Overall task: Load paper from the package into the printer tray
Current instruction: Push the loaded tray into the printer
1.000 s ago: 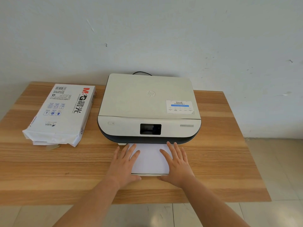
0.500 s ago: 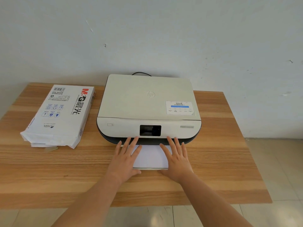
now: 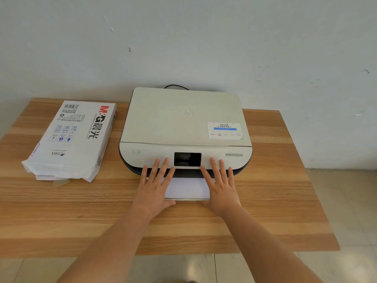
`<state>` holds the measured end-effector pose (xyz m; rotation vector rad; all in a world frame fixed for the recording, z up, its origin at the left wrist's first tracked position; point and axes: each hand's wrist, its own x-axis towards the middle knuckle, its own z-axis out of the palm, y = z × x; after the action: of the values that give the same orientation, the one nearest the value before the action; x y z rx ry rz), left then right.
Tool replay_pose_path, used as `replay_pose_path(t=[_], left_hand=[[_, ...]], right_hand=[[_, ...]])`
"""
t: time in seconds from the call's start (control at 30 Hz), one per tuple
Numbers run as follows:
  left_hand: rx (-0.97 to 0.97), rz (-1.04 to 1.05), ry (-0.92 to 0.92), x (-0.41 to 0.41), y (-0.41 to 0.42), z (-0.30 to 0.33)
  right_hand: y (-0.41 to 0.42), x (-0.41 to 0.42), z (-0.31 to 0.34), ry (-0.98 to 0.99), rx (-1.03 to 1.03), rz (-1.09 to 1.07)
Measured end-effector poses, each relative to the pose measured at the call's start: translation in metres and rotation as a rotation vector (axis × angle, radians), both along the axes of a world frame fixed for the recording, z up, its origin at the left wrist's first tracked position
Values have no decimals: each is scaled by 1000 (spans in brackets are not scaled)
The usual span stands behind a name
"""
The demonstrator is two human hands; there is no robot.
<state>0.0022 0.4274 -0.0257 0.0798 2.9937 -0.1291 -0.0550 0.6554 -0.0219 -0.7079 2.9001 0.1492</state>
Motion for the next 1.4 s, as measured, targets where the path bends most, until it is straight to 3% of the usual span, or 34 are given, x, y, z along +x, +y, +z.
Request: replay_pose_path(t=[1.4], left_hand=[[23,11,83,-20,-10,-14]], right_hand=[[5,-19,-16,99,-166,0]])
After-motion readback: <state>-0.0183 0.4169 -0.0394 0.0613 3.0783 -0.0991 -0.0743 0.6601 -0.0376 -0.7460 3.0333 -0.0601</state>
